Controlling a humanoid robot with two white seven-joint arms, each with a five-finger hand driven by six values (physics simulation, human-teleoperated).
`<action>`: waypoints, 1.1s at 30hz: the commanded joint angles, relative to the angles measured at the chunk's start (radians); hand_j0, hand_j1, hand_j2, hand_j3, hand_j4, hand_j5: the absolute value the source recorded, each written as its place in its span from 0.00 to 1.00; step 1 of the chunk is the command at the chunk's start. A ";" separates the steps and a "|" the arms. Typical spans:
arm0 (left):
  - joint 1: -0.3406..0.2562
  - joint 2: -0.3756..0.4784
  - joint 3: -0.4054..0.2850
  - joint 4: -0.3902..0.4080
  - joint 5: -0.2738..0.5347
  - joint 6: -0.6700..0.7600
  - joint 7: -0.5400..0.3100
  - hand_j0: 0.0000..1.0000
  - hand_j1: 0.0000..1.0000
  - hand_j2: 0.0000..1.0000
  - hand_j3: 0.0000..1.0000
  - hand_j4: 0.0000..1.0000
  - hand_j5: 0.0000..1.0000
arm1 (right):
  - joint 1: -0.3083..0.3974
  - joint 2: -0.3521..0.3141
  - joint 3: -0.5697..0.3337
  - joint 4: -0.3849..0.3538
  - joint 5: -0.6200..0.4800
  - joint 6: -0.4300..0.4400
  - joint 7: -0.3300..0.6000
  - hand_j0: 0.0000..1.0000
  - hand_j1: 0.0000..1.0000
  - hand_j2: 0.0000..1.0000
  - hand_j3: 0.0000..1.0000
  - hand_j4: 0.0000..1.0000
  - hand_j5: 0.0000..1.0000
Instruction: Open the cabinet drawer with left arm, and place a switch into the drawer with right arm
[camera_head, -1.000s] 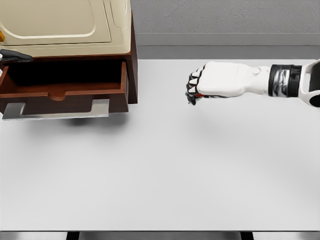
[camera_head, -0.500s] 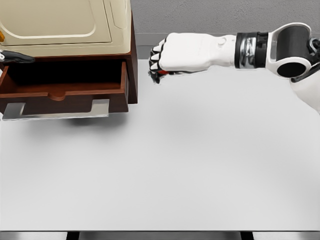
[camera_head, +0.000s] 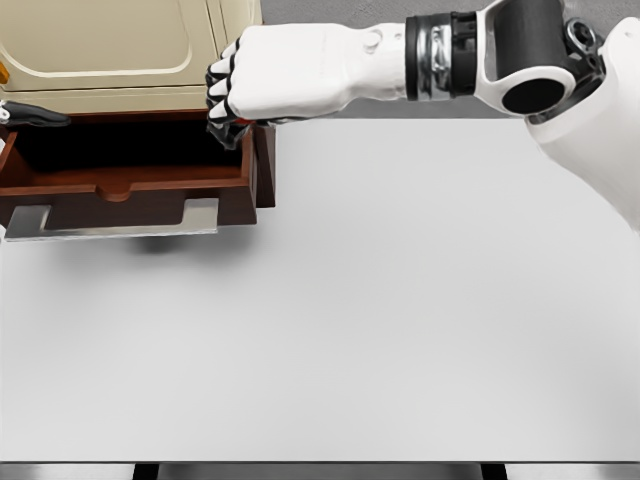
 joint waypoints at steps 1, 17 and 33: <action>0.000 0.001 0.001 0.000 0.007 0.002 0.000 1.00 1.00 1.00 1.00 1.00 1.00 | -0.003 0.054 0.015 0.033 -0.007 0.004 -0.002 0.44 0.44 0.44 0.44 0.44 0.44; 0.002 0.000 -0.002 0.006 0.003 -0.002 0.000 1.00 1.00 1.00 1.00 1.00 1.00 | -0.081 0.314 0.101 0.444 0.011 0.004 -0.002 0.43 0.43 0.43 0.43 0.43 0.43; 0.002 0.000 -0.011 0.008 0.003 -0.007 0.000 1.00 1.00 1.00 1.00 1.00 1.00 | -0.092 0.373 0.090 0.533 0.117 0.004 -0.002 1.00 1.00 1.00 1.00 1.00 1.00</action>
